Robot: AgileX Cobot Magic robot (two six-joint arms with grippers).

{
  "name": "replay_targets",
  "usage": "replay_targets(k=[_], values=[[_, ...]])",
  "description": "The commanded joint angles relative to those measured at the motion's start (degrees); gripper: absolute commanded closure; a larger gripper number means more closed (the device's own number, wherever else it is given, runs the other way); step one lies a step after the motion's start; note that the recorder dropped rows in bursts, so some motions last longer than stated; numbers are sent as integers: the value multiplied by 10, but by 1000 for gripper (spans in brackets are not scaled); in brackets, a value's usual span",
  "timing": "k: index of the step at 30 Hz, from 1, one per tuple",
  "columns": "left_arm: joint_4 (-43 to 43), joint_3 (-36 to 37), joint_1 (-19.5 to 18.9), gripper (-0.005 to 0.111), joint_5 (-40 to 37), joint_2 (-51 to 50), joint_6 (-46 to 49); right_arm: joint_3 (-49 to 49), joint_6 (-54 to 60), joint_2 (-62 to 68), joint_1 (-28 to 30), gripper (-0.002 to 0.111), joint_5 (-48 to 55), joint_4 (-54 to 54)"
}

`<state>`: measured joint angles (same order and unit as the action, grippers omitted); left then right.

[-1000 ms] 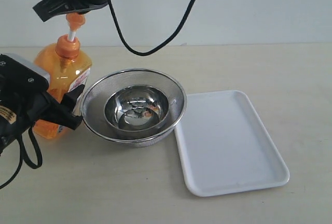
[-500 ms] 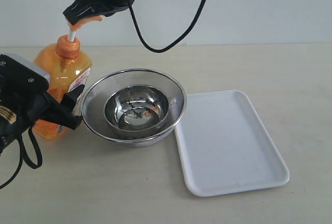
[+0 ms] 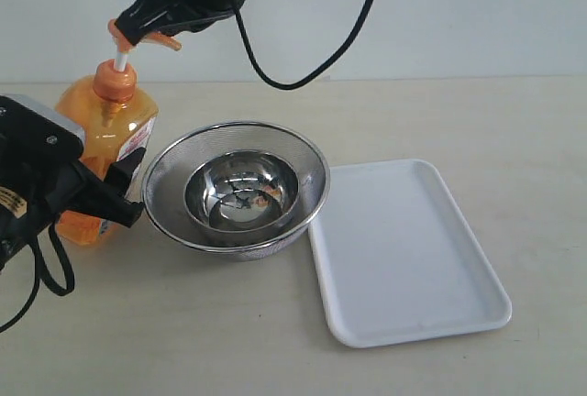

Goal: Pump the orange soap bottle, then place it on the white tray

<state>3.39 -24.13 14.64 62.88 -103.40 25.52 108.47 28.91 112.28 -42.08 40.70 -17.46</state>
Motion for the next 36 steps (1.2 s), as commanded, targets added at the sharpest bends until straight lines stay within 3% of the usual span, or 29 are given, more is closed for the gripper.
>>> replay_targets(k=[1, 14, 36], values=[[5, -8, -2, 102, 30, 8, -2, 2, -16, -25, 3, 109, 10, 3], [2, -9, -2, 102, 30, 8, -2, 2, -26, -16, 3, 109, -26, 1], [2, -9, -2, 102, 30, 8, -2, 2, -38, -23, 3, 109, 25, 0]])
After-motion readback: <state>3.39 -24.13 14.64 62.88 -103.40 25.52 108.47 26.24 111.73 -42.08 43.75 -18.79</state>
